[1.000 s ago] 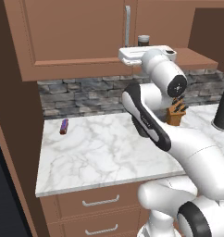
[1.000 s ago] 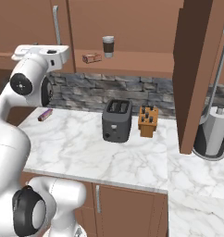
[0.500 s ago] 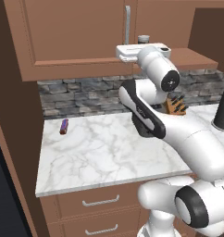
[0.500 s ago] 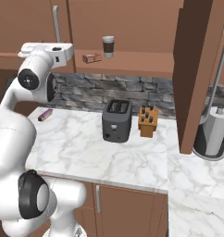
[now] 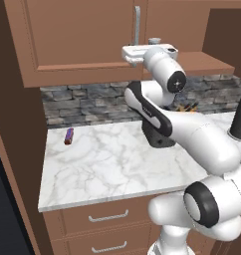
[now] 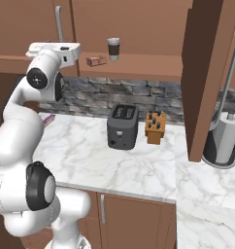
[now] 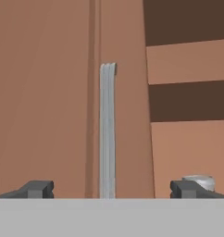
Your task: Pick the bar soap and bar soap from the cabinet and place them on the counter.
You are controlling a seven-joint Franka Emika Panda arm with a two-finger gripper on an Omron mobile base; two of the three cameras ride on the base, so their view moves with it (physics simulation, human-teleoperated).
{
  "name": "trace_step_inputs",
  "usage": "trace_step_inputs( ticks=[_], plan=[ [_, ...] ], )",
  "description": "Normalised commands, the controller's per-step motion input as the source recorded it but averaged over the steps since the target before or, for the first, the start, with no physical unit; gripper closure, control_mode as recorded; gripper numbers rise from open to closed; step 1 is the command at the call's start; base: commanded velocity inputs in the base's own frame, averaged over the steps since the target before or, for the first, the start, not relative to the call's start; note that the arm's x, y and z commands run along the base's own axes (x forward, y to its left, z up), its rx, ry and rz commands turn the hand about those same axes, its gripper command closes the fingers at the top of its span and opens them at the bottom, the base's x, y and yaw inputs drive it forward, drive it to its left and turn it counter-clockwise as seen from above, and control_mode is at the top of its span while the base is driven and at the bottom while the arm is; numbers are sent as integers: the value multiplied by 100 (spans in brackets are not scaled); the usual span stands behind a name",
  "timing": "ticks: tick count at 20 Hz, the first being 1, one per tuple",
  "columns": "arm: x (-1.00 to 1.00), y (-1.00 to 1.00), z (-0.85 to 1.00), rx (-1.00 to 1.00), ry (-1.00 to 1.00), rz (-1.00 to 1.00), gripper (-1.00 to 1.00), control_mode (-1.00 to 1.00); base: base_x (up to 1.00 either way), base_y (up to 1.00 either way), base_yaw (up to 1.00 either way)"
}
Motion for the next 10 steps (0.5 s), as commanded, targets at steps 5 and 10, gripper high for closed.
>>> trace_step_inputs(
  ticks=[5, 10],
  plan=[
    [34, 7, 0, 0, 0, -1, -100, -100, 0, 0, 0],
    [37, 15, -3, -1, 0, -3, -100, -100, 0, 0, 0]
  ],
)
